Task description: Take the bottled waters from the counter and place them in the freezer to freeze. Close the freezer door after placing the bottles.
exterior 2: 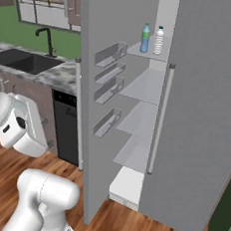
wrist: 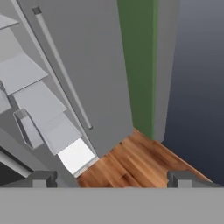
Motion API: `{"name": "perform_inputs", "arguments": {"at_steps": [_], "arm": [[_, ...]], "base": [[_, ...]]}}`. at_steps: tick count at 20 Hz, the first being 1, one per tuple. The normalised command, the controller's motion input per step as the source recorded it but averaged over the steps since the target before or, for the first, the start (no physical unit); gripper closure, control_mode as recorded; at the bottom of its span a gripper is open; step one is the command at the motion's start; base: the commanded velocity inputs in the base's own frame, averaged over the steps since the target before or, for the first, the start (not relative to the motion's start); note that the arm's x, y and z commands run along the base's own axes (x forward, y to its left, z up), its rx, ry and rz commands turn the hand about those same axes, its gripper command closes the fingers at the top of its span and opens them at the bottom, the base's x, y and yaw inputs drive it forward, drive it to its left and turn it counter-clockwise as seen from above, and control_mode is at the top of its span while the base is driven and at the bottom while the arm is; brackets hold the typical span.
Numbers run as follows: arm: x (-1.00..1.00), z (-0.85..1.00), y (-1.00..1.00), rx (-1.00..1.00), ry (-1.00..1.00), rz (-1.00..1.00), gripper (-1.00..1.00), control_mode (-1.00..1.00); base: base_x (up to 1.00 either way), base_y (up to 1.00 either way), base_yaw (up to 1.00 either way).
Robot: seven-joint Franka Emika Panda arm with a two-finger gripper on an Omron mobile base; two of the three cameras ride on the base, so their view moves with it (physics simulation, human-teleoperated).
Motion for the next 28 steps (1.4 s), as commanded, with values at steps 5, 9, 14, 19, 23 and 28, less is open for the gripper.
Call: {"name": "perform_inputs", "arguments": {"at_steps": [5,9,14,19,23,28], "arm": [[-0.31,0.0,0.31,0.0,-0.02,0.0,-1.0,-1.0],[-0.22,0.0,0.91,-0.1,0.0,0.05,-1.0,-1.0],[0.24,0.0,1.0,-0.23,-0.02,0.0,-1.0,-1.0],[0.67,0.0,1.0,-0.24,-0.11,-0.05,-1.0,-1.0],[0.75,0.0,0.73,-0.22,-0.09,-0.1,-1.0,-1.0],[0.63,0.0,0.07,-0.07,-0.02,-0.28,-1.0,-1.0]], "base": [[0.0,0.0,0.0],[0.0,0.0,0.0],[0.0,0.0,0.0],[0.0,0.0,0.0],[0.0,0.0,0.0],[0.0,0.0,0.0]]}}
